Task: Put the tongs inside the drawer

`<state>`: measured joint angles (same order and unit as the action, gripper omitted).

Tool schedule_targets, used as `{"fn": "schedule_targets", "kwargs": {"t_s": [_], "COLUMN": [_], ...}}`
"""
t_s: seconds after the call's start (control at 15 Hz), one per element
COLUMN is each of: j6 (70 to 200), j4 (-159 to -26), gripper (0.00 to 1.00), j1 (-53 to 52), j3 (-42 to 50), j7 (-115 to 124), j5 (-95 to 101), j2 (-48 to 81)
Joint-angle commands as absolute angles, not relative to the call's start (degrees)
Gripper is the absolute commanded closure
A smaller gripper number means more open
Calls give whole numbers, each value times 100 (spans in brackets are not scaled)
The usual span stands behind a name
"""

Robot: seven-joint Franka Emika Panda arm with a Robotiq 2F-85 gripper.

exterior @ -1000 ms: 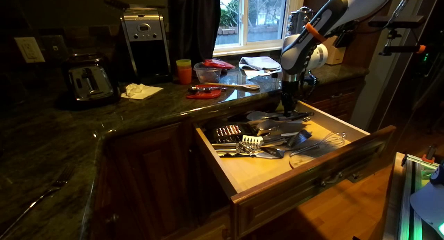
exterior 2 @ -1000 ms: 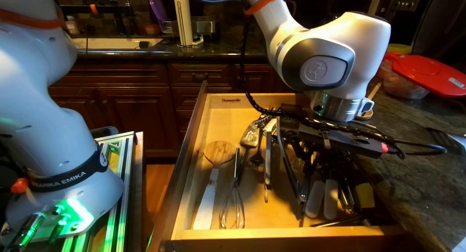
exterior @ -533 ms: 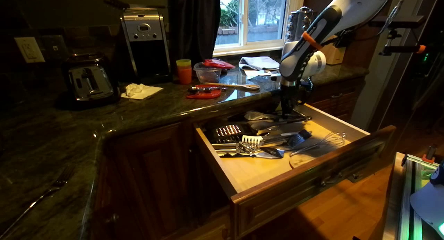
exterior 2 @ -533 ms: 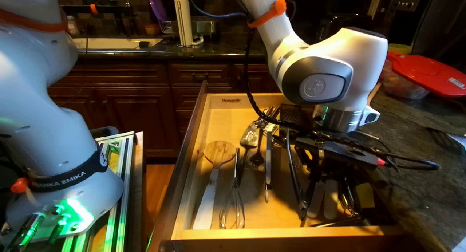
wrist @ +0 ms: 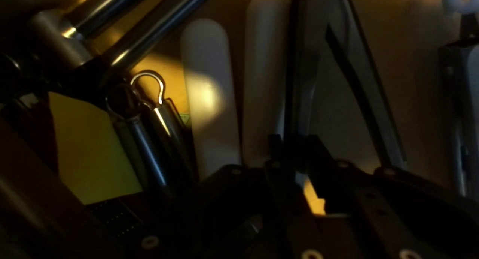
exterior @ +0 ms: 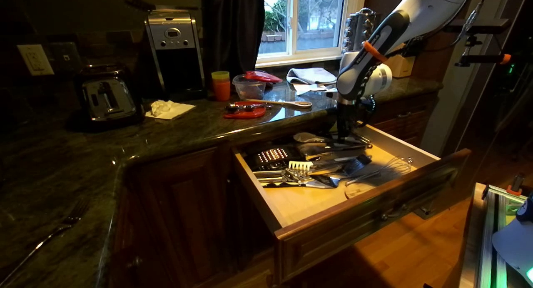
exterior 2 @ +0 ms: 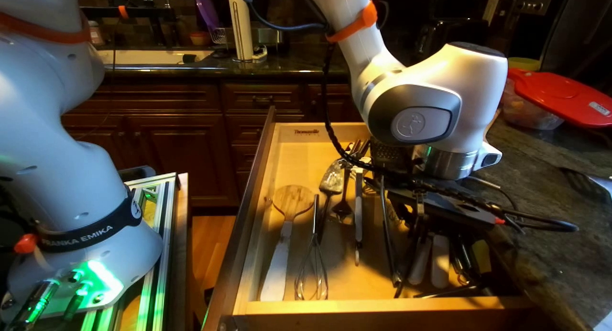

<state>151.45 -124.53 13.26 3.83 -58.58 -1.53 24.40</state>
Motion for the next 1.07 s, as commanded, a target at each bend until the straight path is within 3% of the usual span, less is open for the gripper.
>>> {"fn": "schedule_targets", "kwargs": {"t_s": [0.0, 0.4, 0.73, 1.0], "j6": [15158, 15161, 14811, 13780], "j4": [-12643, -13283, -13716, -13933], "gripper": [47, 2, 0, 1], "j1": [1522, 1779, 1851, 1596], "j3": [170, 65, 265, 672], "j7": [-5958, -6078, -6240, -5677], "j5": [-127, -369, -645, -57], "j2": [2212, 1557, 572, -265]}}
